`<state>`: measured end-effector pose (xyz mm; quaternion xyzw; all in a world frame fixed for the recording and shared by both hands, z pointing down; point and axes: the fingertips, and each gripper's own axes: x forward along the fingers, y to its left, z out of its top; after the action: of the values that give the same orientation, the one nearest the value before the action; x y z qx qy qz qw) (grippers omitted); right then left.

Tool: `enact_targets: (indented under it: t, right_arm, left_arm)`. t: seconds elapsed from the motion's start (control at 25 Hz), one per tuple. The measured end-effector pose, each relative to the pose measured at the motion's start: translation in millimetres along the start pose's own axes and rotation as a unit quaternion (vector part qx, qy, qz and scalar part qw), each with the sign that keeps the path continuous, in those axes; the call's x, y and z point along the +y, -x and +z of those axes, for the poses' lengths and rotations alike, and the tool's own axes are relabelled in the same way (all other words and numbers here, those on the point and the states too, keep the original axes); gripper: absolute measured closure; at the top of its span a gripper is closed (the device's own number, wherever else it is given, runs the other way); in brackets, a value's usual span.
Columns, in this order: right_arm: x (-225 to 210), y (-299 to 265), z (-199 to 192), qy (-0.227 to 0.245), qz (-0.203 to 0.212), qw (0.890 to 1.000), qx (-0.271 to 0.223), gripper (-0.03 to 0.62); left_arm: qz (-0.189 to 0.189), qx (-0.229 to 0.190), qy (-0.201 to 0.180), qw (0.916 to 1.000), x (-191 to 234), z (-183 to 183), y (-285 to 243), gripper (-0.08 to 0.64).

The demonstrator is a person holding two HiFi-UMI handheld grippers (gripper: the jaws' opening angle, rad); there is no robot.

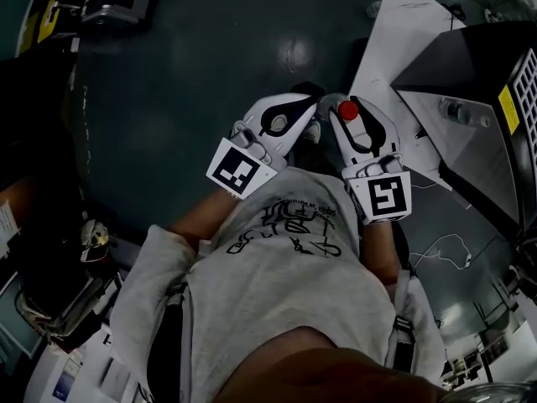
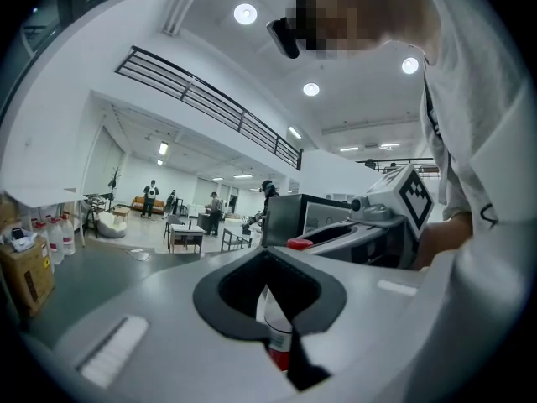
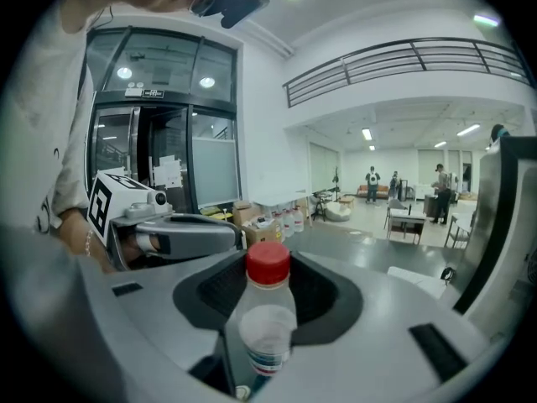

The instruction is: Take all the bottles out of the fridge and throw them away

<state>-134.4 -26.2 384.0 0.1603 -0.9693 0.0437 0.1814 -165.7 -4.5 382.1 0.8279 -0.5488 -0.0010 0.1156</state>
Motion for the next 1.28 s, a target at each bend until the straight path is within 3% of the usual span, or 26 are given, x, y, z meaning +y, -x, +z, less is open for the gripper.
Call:
enact_targets:
  t: [0.56,1.28]
  right_arm:
    - [20.8,-28.0,-72.0,-0.024,0.003,0.999,0.037,0.433]
    - [33.3,-65.0,-158.4,-0.035,-0.016,0.998,0.057,0.433]
  left_arm:
    - [0.008,0.042,0.015,0.9990,16.9,-74.7,10.7,0.552]
    - [-0.013,0.076,0.018,0.9968,28.1,-163.7,13.3,0.552]
